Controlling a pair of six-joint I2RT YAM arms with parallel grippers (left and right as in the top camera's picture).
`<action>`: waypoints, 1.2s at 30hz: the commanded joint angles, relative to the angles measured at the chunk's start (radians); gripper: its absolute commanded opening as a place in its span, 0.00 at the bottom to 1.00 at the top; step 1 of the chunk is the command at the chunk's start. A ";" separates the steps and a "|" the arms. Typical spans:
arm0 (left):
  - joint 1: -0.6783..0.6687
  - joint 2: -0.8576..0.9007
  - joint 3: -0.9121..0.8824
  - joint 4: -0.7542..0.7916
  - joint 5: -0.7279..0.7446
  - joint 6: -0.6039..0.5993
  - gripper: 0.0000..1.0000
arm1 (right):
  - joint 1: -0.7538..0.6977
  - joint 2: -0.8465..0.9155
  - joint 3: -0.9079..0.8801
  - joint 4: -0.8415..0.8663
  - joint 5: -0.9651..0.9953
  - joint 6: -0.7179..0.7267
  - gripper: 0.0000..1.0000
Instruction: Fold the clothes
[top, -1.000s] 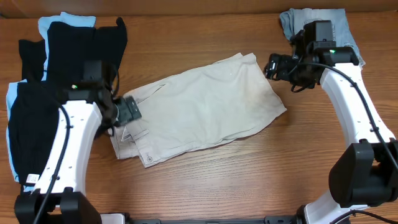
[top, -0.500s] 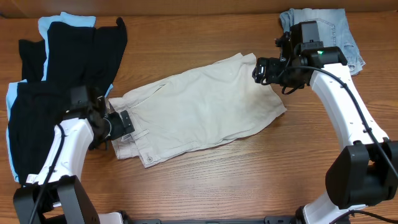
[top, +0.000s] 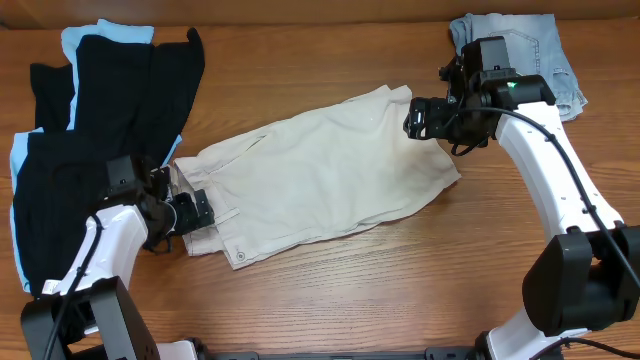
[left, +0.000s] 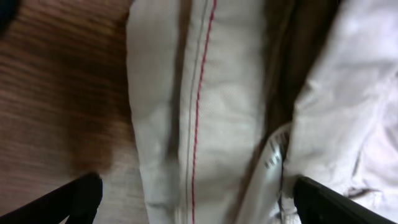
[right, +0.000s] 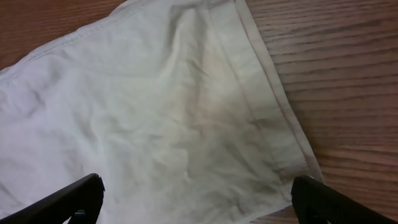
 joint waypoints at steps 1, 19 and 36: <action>0.006 0.020 -0.043 0.036 0.022 0.027 1.00 | 0.004 -0.008 0.016 0.001 -0.005 -0.007 1.00; -0.176 0.345 -0.051 0.264 0.500 -0.026 0.76 | 0.004 -0.008 0.016 0.030 -0.005 -0.007 1.00; -0.208 0.370 -0.021 0.470 0.713 -0.202 0.04 | 0.004 -0.008 0.016 0.121 -0.005 -0.004 0.97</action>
